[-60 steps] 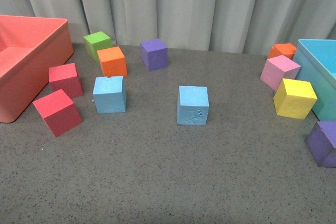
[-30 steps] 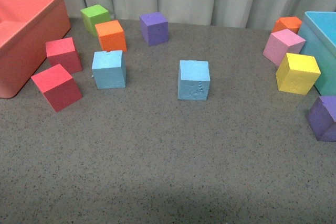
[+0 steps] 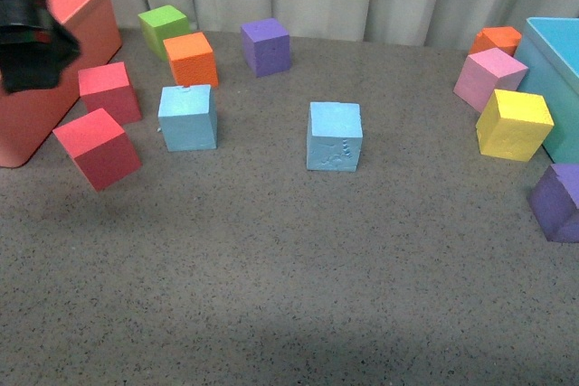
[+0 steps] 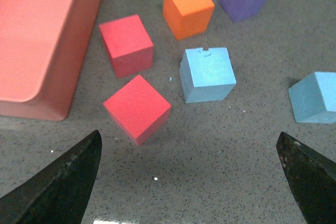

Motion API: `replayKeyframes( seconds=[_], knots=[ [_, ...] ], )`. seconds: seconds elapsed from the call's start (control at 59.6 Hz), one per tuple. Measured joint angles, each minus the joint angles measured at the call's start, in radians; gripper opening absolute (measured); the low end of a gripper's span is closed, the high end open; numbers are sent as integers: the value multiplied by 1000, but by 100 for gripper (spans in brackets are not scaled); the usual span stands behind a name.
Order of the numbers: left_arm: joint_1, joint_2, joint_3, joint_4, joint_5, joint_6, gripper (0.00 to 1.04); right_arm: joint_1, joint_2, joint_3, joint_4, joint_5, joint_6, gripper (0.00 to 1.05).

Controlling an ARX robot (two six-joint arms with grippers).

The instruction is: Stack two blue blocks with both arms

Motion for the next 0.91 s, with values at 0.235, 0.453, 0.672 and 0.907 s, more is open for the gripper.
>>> replayKeyframes(
  seconds=[0.235, 0.453, 0.672, 0.907],
  knots=[
    [-32, 350, 363, -171, -29, 2, 98, 0, 0, 0, 0, 0, 0, 95],
    [-54, 574, 620, -304, -44, -34, 98, 0, 0, 0, -1, 0, 0, 95],
    [-63, 674, 729, -396, -20, -69, 98, 0, 0, 0, -1, 0, 0, 95],
    [-71, 752, 829, -489, -27, -99, 98, 0, 0, 0, -1, 0, 0, 95]
  ],
)
